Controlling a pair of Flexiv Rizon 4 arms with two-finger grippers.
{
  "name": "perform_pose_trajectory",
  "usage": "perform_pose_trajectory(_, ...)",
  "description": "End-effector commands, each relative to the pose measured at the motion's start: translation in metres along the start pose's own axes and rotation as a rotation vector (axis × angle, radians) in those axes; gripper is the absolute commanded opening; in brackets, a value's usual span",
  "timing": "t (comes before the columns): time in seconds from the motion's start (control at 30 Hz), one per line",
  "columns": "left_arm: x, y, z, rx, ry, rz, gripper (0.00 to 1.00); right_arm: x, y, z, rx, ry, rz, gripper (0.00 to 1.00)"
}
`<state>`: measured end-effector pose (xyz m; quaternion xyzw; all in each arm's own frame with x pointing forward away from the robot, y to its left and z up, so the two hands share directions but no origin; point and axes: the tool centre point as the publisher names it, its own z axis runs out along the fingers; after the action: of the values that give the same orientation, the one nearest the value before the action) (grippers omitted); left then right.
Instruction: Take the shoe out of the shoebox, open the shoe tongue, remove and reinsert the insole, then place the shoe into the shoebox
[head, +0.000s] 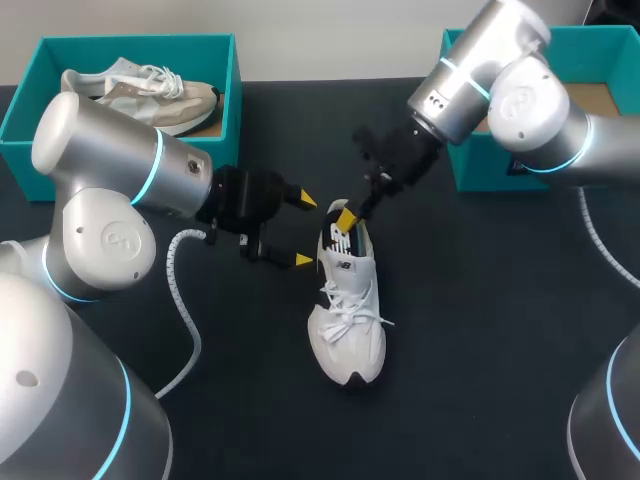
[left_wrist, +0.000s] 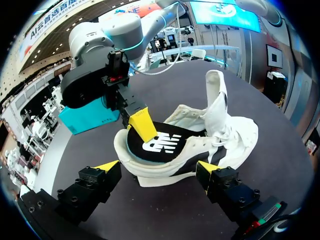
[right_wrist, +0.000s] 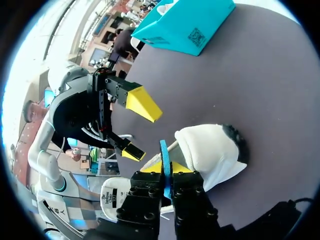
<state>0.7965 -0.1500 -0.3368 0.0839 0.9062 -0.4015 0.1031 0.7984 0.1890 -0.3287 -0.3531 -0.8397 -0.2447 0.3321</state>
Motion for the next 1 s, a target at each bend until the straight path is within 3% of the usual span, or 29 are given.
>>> perform_pose_trajectory(0.03,0.001,0.0,0.0,-0.003,0.0,0.0,1.0,-0.004,0.002,0.009,0.0,0.016,-0.002,0.0)
perform_pose_trajectory(0.2,0.001,0.0,0.0,-0.003,0.0,0.0,1.0,-0.005,0.0,0.011,-0.006,0.02,0.003,0.0)
perform_pose_trajectory(0.27,0.001,0.0,0.0,-0.003,0.0,0.0,1.0,-0.003,-0.001,0.008,-0.011,0.011,0.004,0.17)
perform_pose_trajectory(0.3,0.001,0.0,0.0,-0.003,0.0,0.0,1.0,-0.001,-0.001,0.006,-0.011,0.008,0.004,0.31)
perform_pose_trajectory(0.47,0.001,0.0,0.0,-0.003,0.0,0.0,1.0,0.01,-0.003,-0.002,-0.014,-0.019,0.002,0.39)
perform_pose_trajectory(0.87,0.001,0.0,0.0,-0.003,0.0,0.0,1.0,0.018,0.014,-0.017,-0.04,-0.073,-0.055,0.45)
perform_pose_trajectory(1.0,0.001,0.0,0.0,-0.003,0.0,0.0,1.0,0.02,0.019,-0.031,-0.064,-0.113,-0.074,0.46)
